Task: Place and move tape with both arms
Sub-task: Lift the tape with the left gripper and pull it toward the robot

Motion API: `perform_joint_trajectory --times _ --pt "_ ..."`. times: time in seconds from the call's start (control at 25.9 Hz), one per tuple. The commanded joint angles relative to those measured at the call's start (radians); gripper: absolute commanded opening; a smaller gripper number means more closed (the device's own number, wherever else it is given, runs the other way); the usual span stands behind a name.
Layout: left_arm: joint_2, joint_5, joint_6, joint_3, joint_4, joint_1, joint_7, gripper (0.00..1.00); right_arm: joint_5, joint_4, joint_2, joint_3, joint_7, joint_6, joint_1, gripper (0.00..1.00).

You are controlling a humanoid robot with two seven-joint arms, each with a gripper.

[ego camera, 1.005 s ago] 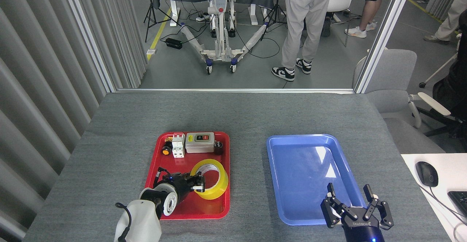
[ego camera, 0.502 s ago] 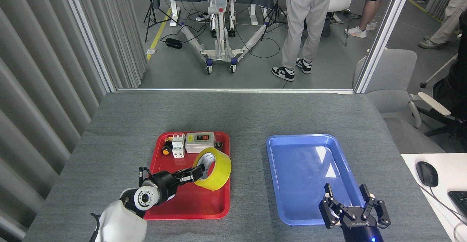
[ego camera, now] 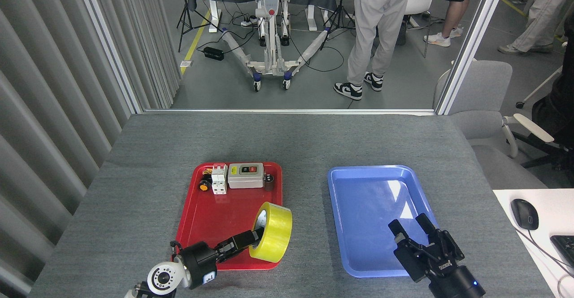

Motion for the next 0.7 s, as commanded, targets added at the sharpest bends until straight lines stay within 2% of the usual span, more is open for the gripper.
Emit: perform_joint_trajectory --times 0.0,0.04,0.12,0.19,0.27,0.35,0.46,0.58,0.66 --pt "-0.011 0.027 -0.009 -0.001 -0.015 0.015 -0.011 0.00 -0.128 0.057 -0.056 0.000 0.014 -0.215 0.006 1.00" --pt "-0.011 0.045 -0.009 -0.001 -0.015 0.016 -0.013 0.00 -0.164 0.077 -0.082 0.013 0.014 -0.261 0.006 1.00" --pt "-0.011 0.103 -0.006 -0.005 -0.018 0.018 -0.016 0.00 -0.246 0.107 -0.145 0.048 0.014 -0.266 0.010 1.00" --pt "-0.013 0.130 -0.007 -0.009 -0.020 0.027 -0.025 0.00 -0.317 0.126 -0.166 0.086 0.017 -0.266 0.010 1.00" --pt "-0.013 0.151 -0.009 -0.009 -0.026 0.030 -0.034 0.00 -0.351 0.130 -0.163 0.099 0.060 -0.266 0.011 1.00" --pt "-0.013 0.225 -0.007 -0.010 -0.035 0.032 -0.051 0.00 -0.354 0.130 -0.149 0.099 0.169 -0.266 0.008 1.00" --pt "-0.013 0.263 -0.009 -0.027 -0.075 0.070 -0.062 0.00 -0.352 0.124 -0.051 0.099 0.336 -0.266 0.003 1.00" --pt "-0.014 0.268 -0.019 -0.059 -0.125 0.119 -0.062 0.00 -0.343 0.100 -0.026 0.102 0.379 -0.266 0.002 1.00" --pt "-0.020 0.271 -0.061 -0.093 -0.158 0.173 -0.063 0.00 -0.300 0.088 -0.017 0.111 0.392 -0.266 -0.006 1.00"
